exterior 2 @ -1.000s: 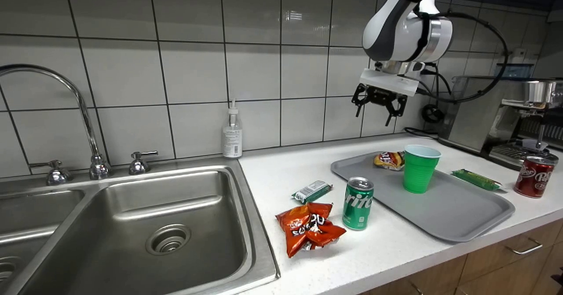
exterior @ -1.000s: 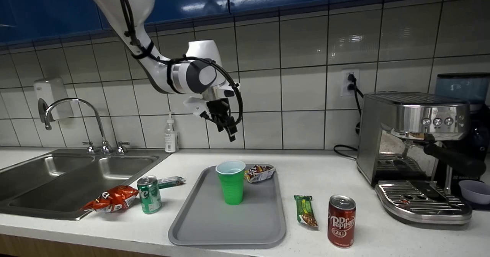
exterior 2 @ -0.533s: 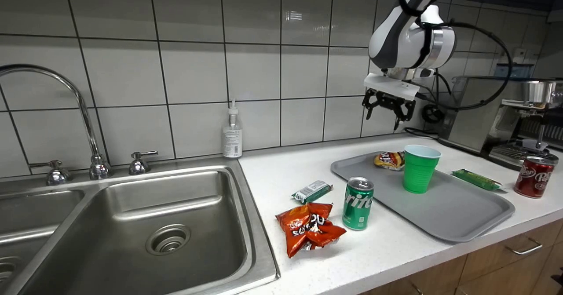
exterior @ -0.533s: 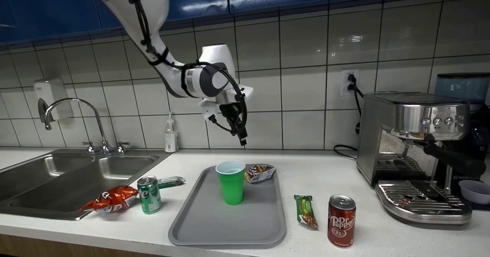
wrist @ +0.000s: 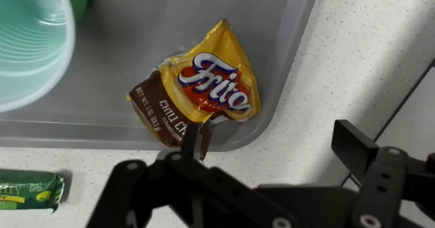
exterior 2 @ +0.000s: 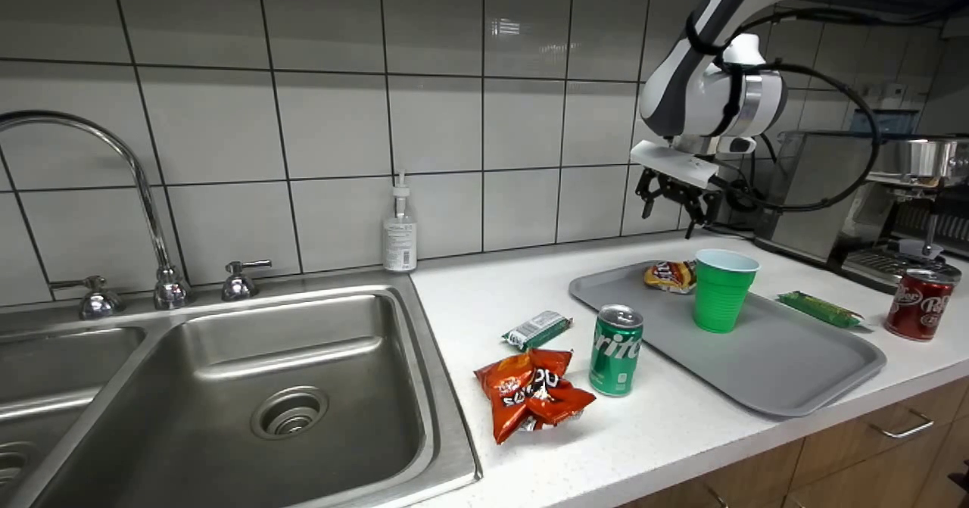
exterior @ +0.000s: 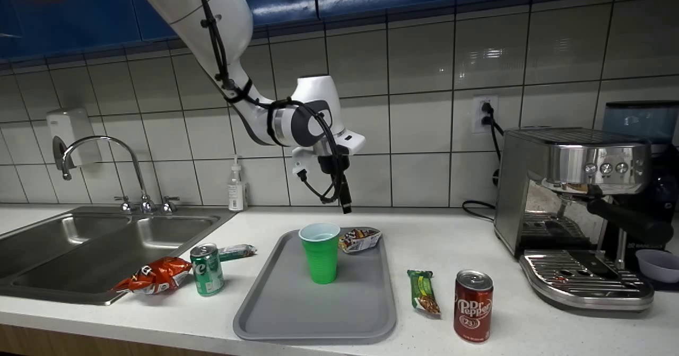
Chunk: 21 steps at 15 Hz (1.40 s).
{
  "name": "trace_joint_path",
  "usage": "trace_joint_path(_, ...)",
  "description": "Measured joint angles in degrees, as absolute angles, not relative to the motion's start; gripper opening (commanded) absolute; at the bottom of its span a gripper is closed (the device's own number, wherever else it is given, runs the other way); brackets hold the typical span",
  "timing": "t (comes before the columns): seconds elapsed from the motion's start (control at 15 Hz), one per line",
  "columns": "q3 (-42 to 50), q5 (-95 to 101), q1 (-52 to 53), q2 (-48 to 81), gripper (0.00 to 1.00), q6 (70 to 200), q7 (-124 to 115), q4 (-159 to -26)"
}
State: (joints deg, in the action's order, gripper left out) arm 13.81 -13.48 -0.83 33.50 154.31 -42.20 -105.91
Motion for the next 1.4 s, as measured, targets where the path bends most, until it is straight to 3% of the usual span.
trace_joint_path(1.4,14.15,-15.56,-3.80,42.83,1.00,147.83,-53.46,-96.42)
